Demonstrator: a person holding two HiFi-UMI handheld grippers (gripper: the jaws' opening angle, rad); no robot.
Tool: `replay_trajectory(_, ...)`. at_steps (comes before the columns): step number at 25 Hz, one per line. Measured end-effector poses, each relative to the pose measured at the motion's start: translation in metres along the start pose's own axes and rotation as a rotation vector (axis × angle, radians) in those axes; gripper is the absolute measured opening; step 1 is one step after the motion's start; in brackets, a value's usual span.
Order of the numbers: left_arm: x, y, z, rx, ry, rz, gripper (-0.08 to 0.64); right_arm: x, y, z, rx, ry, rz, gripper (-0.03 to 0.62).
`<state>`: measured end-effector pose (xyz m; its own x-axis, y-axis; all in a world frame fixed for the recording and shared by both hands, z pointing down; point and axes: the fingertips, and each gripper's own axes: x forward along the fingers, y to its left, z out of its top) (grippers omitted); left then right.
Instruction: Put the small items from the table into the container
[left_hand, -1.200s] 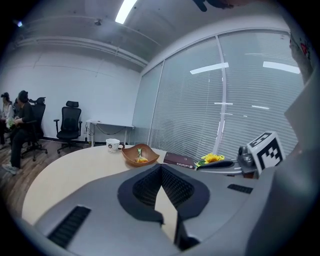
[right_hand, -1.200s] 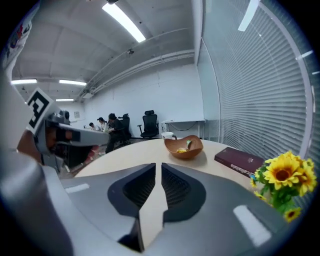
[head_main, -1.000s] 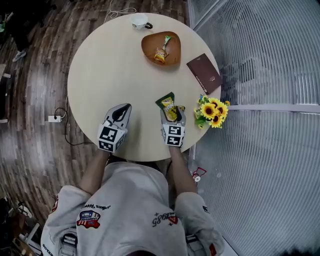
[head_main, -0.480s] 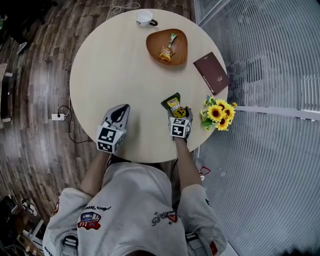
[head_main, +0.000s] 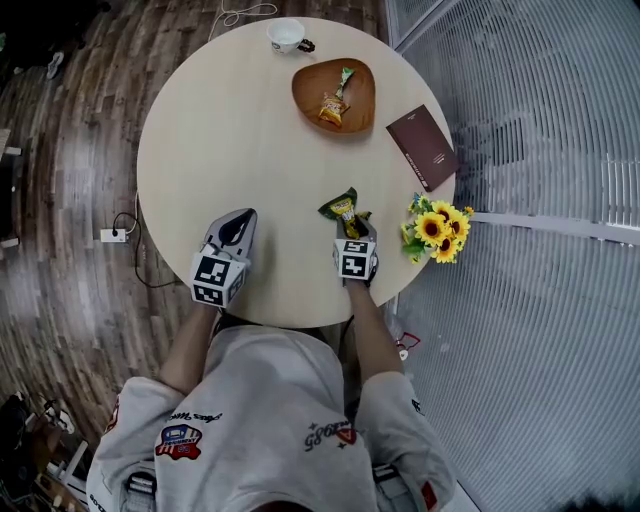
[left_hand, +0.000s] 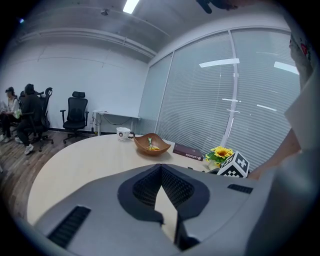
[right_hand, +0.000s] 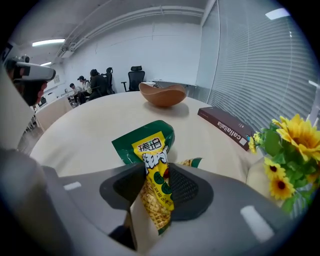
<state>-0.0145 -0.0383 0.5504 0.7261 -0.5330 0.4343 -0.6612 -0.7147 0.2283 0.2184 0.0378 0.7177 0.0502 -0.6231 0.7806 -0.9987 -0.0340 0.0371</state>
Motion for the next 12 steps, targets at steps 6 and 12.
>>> replay_trajectory(6,0.005,0.008,-0.004,-0.017,-0.004,-0.004,0.005,-0.007,0.016,0.079,0.005,-0.175,0.052,0.147)
replay_trajectory(12,0.008,0.018,-0.004,-0.031,0.008,0.005,0.005,-0.004,0.01,0.208,-0.013,-0.379,0.047,0.147)
